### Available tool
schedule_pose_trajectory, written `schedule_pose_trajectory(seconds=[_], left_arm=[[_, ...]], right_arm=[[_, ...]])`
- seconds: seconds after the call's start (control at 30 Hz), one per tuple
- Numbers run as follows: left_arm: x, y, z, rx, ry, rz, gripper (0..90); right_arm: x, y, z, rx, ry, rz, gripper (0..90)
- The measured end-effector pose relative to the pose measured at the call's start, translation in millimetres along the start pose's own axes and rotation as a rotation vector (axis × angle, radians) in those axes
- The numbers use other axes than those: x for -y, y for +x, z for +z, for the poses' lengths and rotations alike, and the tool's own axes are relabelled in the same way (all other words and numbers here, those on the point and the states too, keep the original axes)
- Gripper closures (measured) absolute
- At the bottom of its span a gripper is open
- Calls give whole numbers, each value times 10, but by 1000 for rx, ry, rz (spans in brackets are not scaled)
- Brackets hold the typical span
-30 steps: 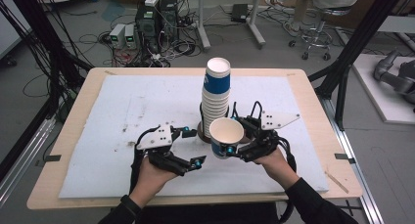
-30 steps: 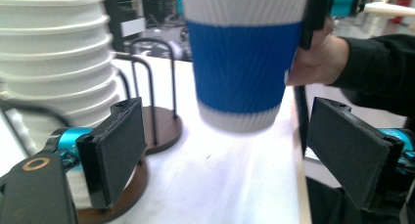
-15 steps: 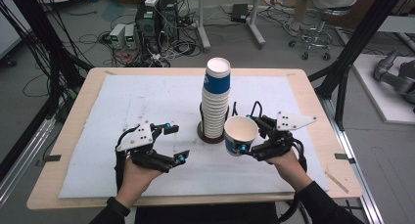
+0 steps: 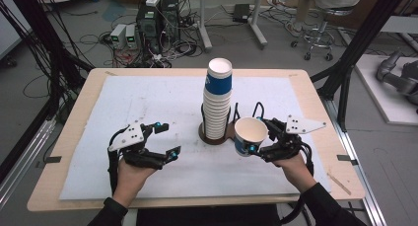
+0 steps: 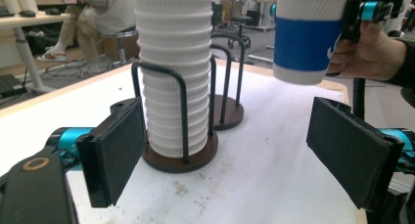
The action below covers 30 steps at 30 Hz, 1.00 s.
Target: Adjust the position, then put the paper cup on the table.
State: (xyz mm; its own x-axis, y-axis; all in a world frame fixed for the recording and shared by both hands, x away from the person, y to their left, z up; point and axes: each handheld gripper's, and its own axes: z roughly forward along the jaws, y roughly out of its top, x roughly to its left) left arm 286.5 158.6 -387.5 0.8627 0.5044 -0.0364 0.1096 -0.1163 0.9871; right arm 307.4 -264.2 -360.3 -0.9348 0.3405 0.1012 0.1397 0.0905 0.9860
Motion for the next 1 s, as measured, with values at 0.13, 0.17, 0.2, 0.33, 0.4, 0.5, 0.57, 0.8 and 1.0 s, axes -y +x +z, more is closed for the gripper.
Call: schedule_pose_trajectory(seconds=[0.13,0.17,0.2,0.33,0.4,0.5,0.57,0.8,1.0], left_arm=[[49,22,-6,-18,27,19,147],[54,29,-6,-18,27,13,147],[55,33,-3,-17,21,10,147],[33,5,5,-12,15,20,147],[27,-19,17,-9,14,19,147],[22,-21,38,4,15,22,147],[21,-17,55,11,14,16,147],[13,-15,45,2,7,18,147],[20,-5,62,-8,14,18,147]], right_arm=[[-21,-17,1,15,-9,-3,211],[-32,-17,1,13,-13,1,211],[-41,-24,-2,13,-17,-1,211],[-39,-25,-20,22,-10,2,211],[-38,-16,-28,23,-10,-1,211],[-42,-3,-29,22,-10,-5,211],[-47,4,-38,22,-11,-7,211],[-68,9,-76,28,-23,-16,211],[-70,26,-92,25,-29,-29,211]])
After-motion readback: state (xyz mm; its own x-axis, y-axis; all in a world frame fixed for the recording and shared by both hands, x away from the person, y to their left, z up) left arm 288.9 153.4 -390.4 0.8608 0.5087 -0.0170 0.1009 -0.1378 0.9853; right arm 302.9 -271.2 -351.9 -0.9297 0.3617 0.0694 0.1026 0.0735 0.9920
